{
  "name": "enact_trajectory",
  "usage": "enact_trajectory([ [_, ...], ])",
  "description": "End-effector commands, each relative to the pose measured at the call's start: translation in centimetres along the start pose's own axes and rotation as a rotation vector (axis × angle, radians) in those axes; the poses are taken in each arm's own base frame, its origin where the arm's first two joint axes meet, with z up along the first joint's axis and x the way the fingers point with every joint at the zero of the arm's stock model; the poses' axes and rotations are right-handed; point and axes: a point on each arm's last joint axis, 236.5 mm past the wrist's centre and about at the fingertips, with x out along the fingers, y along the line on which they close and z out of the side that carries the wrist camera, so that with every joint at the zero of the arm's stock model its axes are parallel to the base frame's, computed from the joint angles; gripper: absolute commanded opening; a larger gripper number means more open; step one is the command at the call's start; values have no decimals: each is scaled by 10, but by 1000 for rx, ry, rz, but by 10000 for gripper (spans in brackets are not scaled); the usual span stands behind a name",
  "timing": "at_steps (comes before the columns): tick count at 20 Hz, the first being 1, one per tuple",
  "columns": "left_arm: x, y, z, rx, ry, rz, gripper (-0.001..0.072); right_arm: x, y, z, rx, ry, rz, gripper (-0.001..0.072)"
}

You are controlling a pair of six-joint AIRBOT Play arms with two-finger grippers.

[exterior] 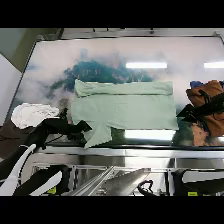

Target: Fold the shirts.

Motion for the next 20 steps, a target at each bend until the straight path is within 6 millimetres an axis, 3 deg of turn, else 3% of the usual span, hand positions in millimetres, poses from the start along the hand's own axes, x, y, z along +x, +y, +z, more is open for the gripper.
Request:
enact_trajectory([
  [1,17,-12,15,57,17,29,215,16,8,-5,-17,19,-2,463],
  [2,16,-17,15,81,43,29,17,19,7,-6,-16,21,-5,464],
  [5,5,-28,15,127,83,17,18,18,1,-5,-7,9,-15,463],
  [11,-37,-27,22,136,-12,-13,18,13,-15,-7,23,3,-34,463],
  [15,-52,-25,20,135,-58,-32,17,29,-9,-20,39,45,1,462],
  [16,-53,-24,20,133,-64,-33,17,38,-2,-26,33,63,31,441],
  [17,-54,-24,21,132,-66,-35,18,46,7,-30,15,77,66,304],
  [18,-54,-24,21,132,-65,-35,17,52,17,-31,-4,85,98,216],
  [19,-55,-25,21,135,-65,-34,17,54,26,-32,-21,90,121,206],
  [20,-56,-26,20,147,-58,-34,18,51,34,-31,-38,90,141,75],
])
